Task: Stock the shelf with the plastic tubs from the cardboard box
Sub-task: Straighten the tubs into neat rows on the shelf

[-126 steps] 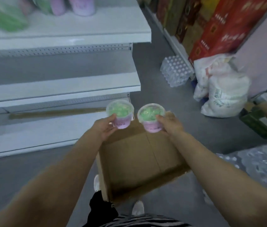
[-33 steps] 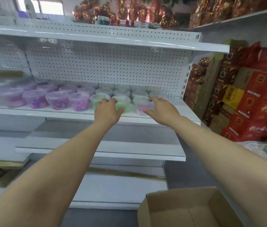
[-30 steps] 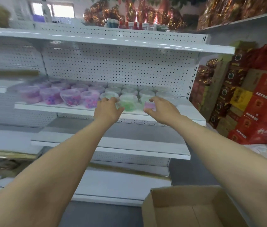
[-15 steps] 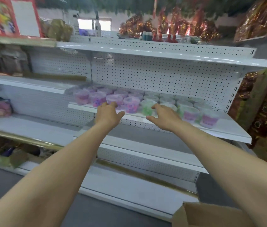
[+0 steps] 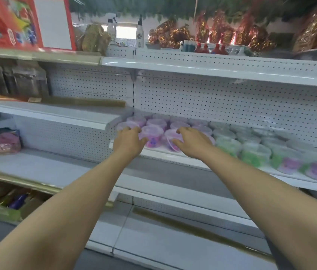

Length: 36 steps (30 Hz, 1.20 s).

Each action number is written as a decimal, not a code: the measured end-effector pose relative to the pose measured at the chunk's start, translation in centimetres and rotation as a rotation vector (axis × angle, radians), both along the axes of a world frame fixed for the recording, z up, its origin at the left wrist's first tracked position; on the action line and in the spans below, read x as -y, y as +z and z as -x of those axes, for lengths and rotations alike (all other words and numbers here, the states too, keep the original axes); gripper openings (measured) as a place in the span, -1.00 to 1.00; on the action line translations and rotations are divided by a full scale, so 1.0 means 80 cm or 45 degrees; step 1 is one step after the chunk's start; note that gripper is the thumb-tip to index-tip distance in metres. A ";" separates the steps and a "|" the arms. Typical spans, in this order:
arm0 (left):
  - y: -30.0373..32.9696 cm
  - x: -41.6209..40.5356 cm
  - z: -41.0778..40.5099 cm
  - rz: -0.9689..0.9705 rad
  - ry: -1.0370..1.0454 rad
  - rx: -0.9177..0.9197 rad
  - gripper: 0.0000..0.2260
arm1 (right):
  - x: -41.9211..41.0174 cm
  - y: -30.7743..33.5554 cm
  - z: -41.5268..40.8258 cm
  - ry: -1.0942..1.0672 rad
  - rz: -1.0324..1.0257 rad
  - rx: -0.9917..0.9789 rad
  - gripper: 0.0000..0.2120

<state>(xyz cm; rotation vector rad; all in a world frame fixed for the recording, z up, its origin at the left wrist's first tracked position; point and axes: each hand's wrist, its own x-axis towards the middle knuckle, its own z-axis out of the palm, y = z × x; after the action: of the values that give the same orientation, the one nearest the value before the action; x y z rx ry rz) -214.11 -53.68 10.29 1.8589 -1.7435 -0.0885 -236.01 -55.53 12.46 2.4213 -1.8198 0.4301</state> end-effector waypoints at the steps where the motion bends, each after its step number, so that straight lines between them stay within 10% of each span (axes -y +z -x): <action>1: 0.002 0.014 -0.014 0.002 -0.007 -0.011 -0.57 | 0.012 0.002 -0.014 -0.004 0.002 0.018 -0.57; 23: -0.019 0.393 -0.148 -0.107 -0.215 0.046 -0.55 | 0.364 -0.013 -0.124 -0.162 -0.100 0.020 -0.54; 36: -0.052 0.575 -0.102 -0.237 -0.452 0.517 -0.62 | 0.532 -0.076 -0.138 -0.270 -0.324 0.003 -0.55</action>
<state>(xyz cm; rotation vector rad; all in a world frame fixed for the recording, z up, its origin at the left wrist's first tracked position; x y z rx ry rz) -205.96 -99.67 6.10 1.7600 -2.4099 -0.0100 -225.00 -98.06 6.42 2.3374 -2.2246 0.1933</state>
